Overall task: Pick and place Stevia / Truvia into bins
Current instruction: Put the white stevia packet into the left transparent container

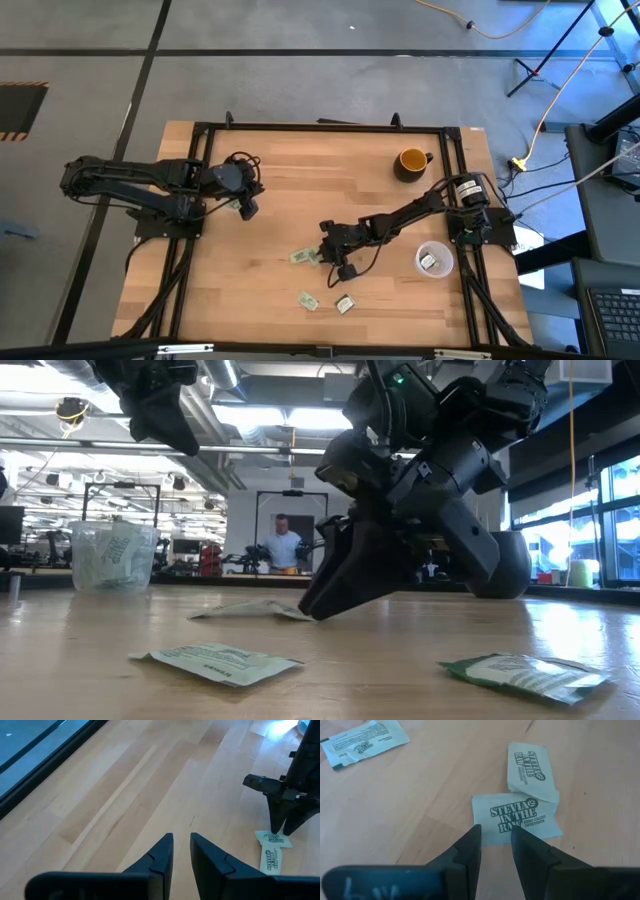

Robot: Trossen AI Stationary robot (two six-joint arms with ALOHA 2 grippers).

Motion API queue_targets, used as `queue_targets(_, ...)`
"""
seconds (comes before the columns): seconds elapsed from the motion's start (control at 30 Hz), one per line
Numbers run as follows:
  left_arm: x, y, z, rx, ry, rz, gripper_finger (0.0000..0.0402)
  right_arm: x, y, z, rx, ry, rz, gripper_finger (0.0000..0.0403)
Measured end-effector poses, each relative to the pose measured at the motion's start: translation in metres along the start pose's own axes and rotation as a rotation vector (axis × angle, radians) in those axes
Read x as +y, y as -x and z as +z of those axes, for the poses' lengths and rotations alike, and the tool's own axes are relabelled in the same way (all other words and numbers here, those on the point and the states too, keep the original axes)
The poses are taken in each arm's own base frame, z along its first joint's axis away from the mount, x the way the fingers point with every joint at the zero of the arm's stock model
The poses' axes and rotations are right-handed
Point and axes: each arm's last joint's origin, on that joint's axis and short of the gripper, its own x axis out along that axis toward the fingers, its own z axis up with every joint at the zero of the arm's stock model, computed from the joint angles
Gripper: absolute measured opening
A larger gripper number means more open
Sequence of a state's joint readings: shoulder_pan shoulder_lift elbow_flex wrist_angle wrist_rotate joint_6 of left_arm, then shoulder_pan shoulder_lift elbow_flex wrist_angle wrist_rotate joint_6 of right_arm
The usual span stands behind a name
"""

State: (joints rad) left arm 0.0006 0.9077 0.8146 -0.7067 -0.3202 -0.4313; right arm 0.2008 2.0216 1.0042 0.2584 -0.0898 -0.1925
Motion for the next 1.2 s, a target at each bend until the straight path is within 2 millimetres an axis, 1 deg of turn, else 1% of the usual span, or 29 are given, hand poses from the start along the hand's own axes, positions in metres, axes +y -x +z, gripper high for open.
queue_targets(0.13,0.0,0.0,0.0,0.0,0.0,0.0,0.0061,0.0,0.0,-0.001,0.018,-0.006,0.004,0.0107)
queue_targets(0.23,0.0,0.0,0.0,0.0,0.0,0.0,0.0061,0.001,0.001,-0.002,0.037,-0.014,0.008,0.0092)
queue_targets(0.53,0.0,0.0,0.0,0.0,0.0,0.001,0.0061,0.001,0.001,-0.004,0.053,-0.032,0.007,0.0011)
queue_targets(0.8,0.0,0.0,0.0,0.0,-0.001,0.001,0.0061,0.0,0.002,-0.003,0.042,-0.059,-0.012,0.0003)
queue_targets(0.87,0.0,0.0,0.0,0.003,-0.044,-0.007,0.0061,0.0,0.004,-0.001,0.038,-0.059,-0.013,0.0002)
queue_targets(1.0,-0.006,-0.002,0.0,0.018,-0.225,-0.088,0.0061,-0.003,0.012,0.008,0.044,-0.044,-0.017,0.0002)
queue_targets(1.13,-0.022,-0.01,0.004,-0.032,-0.395,-0.196,0.0067,-0.007,0.031,0.033,-0.059,-0.029,-0.02,0.0001)
queue_targets(1.2,-0.032,-0.016,0.006,-0.057,-0.484,-0.274,0.0075,-0.008,0.038,0.039,-0.094,-0.03,0.031,0.0001)
